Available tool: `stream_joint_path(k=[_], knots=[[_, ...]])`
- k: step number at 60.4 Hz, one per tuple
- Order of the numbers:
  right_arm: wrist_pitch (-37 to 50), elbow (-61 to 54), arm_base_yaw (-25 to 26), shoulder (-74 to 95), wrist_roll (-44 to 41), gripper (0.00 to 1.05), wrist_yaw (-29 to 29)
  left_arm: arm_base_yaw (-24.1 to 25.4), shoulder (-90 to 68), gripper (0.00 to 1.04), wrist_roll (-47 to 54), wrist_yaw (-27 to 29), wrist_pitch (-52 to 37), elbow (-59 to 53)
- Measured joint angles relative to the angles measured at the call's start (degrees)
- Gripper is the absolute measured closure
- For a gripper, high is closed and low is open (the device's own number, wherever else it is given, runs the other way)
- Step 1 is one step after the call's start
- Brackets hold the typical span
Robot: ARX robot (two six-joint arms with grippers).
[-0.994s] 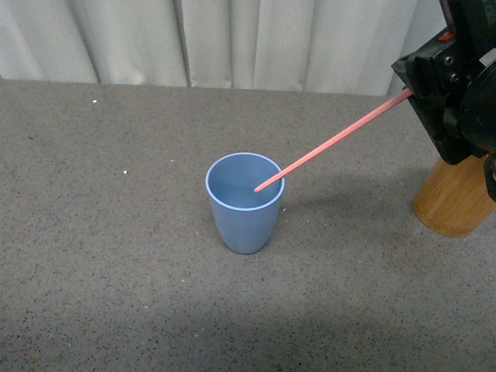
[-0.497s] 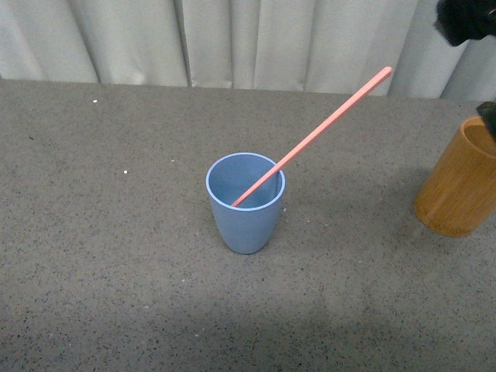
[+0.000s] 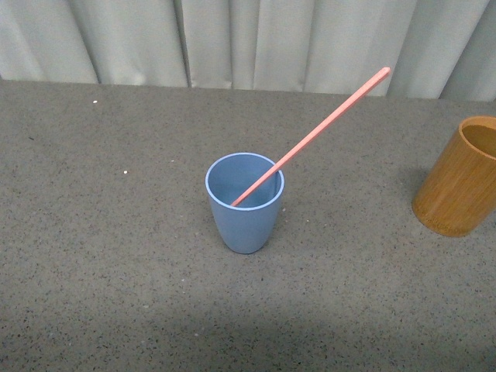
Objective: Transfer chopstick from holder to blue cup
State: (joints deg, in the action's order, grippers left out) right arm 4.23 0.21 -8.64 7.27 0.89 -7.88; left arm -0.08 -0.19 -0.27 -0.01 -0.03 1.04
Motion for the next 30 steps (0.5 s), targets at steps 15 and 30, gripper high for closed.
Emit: stream_joint_path(k=[15, 30], knots=[[-4.2, -0.02, 8.39, -7.04, -0.59, 1.04, 7.78, 0.0, 0.0, 0.07, 0.0, 0.0, 0.0, 0.0], [-4.2, -0.02, 8.5, -7.04, -0.66, 1.04, 7.78, 0.0, 0.0, 0.07, 0.0, 0.0, 0.0, 0.0]])
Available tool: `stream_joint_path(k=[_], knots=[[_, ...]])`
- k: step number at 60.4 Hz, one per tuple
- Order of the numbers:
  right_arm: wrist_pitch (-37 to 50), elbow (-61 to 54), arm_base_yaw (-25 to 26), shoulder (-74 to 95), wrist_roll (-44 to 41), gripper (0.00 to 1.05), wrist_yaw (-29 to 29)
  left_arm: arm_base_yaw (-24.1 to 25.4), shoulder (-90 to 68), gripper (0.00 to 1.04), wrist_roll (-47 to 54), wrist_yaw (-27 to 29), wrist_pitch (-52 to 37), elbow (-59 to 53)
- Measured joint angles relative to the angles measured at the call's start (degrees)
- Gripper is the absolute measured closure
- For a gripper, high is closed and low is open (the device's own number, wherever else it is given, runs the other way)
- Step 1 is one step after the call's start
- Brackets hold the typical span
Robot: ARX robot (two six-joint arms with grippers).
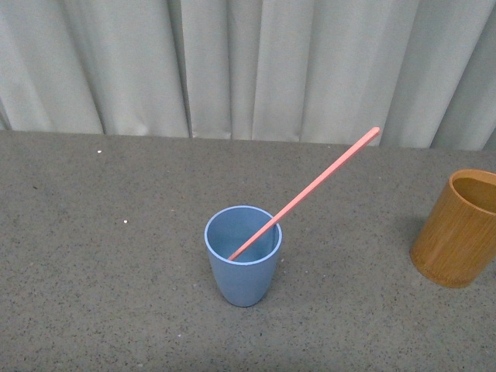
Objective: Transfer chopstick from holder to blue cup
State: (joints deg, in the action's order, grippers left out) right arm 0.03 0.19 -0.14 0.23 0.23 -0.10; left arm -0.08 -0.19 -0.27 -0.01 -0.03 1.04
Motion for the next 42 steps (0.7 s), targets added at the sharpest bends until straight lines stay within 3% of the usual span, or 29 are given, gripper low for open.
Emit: stream_joint_path(k=[3, 6, 36, 42], knots=[[0.0, 0.0, 0.0, 0.0, 0.0, 1.03, 0.02, 0.0, 0.0, 0.07, 0.0, 0.0, 0.0, 0.0], [0.0, 0.0, 0.0, 0.0, -0.09, 0.96, 0.02, 0.0, 0.0, 0.07, 0.0, 0.0, 0.0, 0.0], [0.0, 0.0, 0.0, 0.0, -0.07, 0.09, 0.02, 0.0, 0.0, 0.07, 0.0, 0.0, 0.0, 0.0], [0.0, 0.0, 0.0, 0.0, -0.07, 0.1, 0.0, 0.0, 0.0, 0.07, 0.0, 0.0, 0.0, 0.0]])
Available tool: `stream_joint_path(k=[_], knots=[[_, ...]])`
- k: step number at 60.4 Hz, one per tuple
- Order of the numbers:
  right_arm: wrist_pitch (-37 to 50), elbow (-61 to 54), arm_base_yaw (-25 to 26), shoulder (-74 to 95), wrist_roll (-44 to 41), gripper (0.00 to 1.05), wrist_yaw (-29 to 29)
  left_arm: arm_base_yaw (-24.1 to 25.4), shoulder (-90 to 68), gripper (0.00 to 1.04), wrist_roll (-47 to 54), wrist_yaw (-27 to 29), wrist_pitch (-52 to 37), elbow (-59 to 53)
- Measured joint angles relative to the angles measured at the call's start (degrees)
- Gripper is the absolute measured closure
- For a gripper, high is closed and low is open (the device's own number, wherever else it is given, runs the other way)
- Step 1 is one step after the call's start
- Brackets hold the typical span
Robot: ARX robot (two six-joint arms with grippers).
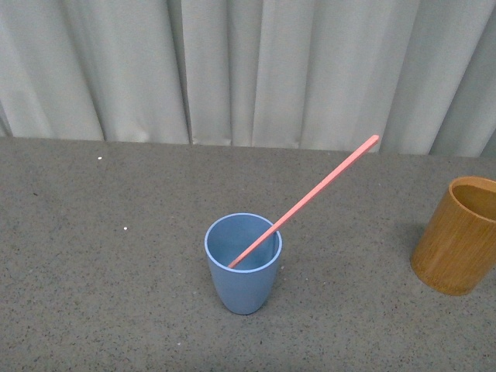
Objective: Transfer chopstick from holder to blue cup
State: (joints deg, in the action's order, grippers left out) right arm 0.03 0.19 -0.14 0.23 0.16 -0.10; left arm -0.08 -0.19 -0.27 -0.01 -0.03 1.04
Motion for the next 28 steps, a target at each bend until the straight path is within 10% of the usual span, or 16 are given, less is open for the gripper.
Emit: stream_joint_path(k=[28], knots=[[0.0, 0.0, 0.0, 0.0, 0.0, 0.1, 0.02, 0.0, 0.0, 0.07, 0.0, 0.0, 0.0, 0.0]])
